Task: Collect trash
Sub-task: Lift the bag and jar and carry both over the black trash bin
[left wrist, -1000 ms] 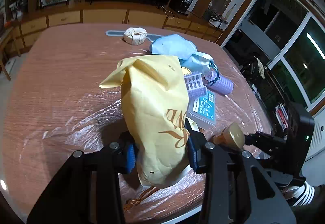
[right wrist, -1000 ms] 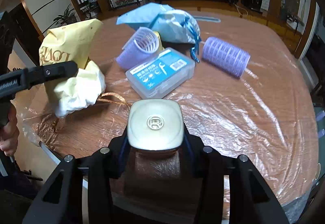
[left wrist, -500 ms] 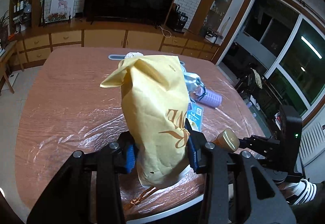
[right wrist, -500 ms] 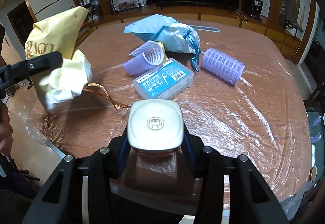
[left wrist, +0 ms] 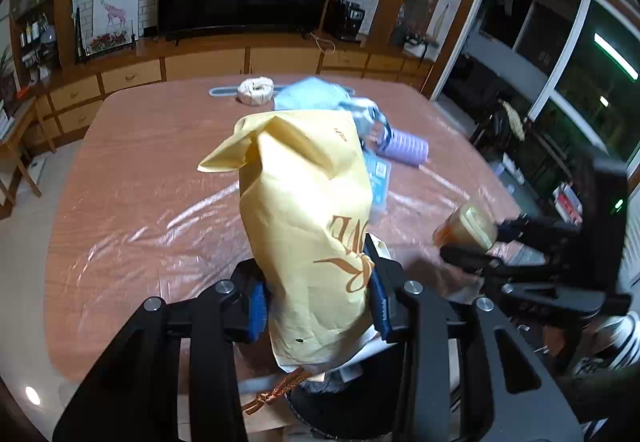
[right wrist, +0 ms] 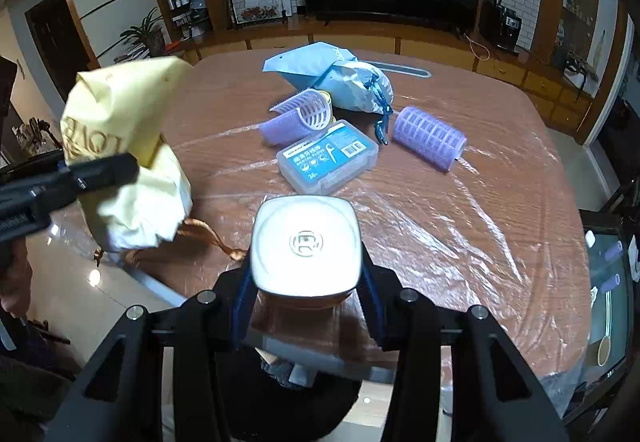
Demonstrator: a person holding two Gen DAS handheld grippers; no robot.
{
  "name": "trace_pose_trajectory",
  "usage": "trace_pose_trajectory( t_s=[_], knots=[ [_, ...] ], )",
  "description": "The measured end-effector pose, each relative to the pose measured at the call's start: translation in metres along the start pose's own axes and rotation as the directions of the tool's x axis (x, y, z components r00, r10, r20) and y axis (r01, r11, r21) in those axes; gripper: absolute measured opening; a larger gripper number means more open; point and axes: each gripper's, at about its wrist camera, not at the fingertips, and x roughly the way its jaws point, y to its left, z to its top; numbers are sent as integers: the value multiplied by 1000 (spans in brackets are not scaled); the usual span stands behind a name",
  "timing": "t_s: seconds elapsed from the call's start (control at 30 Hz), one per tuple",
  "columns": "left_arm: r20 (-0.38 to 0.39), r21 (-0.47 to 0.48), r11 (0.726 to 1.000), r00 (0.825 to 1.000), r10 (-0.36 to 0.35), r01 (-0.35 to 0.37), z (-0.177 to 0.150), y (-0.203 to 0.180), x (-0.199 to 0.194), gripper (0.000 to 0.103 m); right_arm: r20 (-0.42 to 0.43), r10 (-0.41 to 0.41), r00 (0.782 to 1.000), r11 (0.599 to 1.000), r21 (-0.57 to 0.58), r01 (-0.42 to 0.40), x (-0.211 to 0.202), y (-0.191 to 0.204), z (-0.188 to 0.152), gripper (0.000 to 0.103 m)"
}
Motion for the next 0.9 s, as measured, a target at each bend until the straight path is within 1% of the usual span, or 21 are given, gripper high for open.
trace_pose_trajectory(
  t_s=[0.23, 0.47, 0.57, 0.77, 0.9],
  knots=[
    [-45, 66, 998, 999, 22, -19, -16, -19, 2, 42, -11, -14, 1000, 1000, -18, 13, -11, 3, -12, 45],
    [-76, 105, 994, 997, 19, -10, -29, -29, -1, 42, -30, -16, 999, 1000, -2, 16, -14, 3, -23, 45],
    [-89, 126, 992, 996, 5, 6, -34, -32, -5, 42, -39, -14, 999, 1000, -3, 14, -16, 3, -27, 45],
    [-114, 186, 980, 992, -51, 72, -47, -37, -15, 42, -55, -3, 998, 1000, -10, 2, -22, 8, -38, 45],
    [-139, 207, 972, 987, -85, 112, -57, -42, -20, 42, -67, 8, 998, 1000, -13, -9, -26, 12, -46, 45]
  ],
)
